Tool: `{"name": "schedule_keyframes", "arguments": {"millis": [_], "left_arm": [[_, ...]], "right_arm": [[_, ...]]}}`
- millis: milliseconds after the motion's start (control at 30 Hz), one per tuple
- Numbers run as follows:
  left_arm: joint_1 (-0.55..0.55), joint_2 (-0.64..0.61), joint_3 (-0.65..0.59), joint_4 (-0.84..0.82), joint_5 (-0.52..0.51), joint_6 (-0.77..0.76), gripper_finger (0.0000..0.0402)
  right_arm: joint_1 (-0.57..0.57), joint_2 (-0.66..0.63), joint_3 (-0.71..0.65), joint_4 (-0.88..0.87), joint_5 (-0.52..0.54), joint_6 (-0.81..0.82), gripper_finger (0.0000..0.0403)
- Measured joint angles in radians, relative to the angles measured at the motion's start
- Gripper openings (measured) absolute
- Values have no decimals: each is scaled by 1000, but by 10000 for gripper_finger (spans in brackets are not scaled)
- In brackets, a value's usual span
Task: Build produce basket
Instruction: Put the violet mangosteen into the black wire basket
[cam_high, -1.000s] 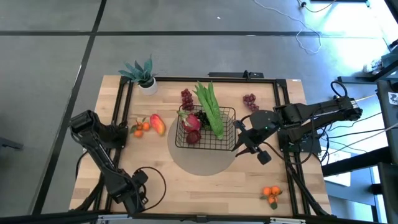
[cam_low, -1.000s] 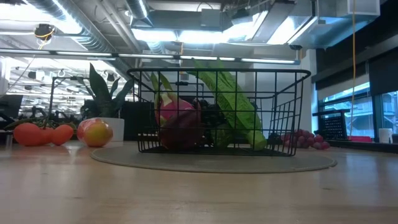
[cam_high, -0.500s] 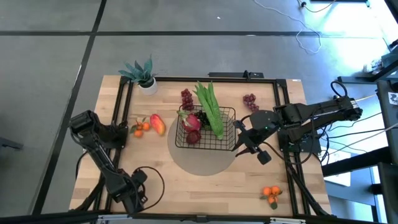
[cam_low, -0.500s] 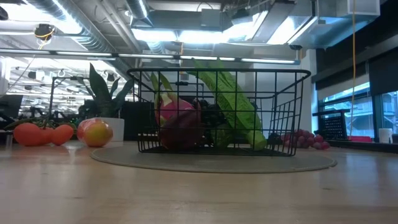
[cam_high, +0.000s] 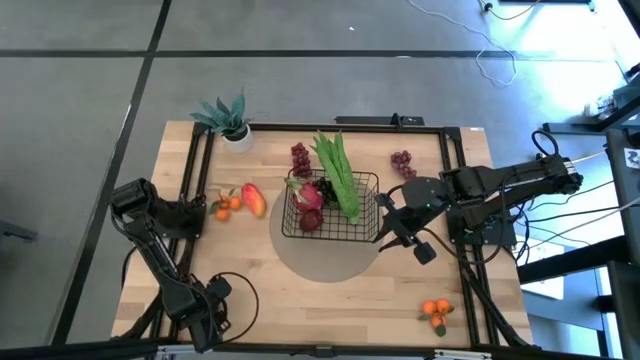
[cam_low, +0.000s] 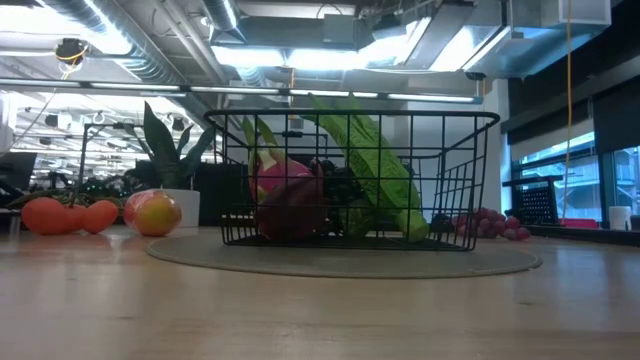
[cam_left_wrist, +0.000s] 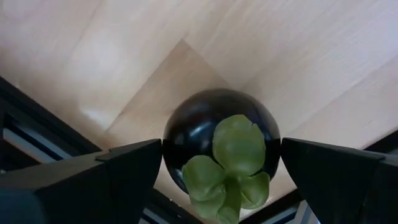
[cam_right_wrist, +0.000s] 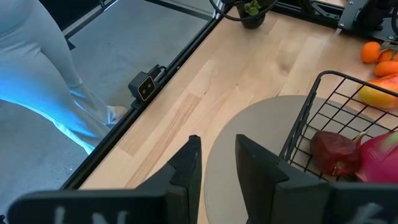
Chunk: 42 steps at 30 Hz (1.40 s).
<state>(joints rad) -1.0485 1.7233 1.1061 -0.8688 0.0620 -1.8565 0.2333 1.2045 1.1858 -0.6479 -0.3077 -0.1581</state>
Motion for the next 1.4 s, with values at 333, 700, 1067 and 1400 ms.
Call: {"name": "schedule_keyframes", "arguments": {"millis": [333, 700, 1067, 1400], "left_arm": [[-4, 0, 0, 28, -2, 6, 318], [-13, -2, 0, 24, 8, 0, 288], [12, -9, 0, 27, 5, -8, 236], [121, -159, 0, 17, -69, 41, 234]], "right_arm": [[0, 0, 0, 0, 0, 0, 84], [0, 0, 0, 0, 0, 0, 84], [0, 0, 0, 0, 0, 8, 84], [0, -6, 0, 0, 0, 50, 84]]}}
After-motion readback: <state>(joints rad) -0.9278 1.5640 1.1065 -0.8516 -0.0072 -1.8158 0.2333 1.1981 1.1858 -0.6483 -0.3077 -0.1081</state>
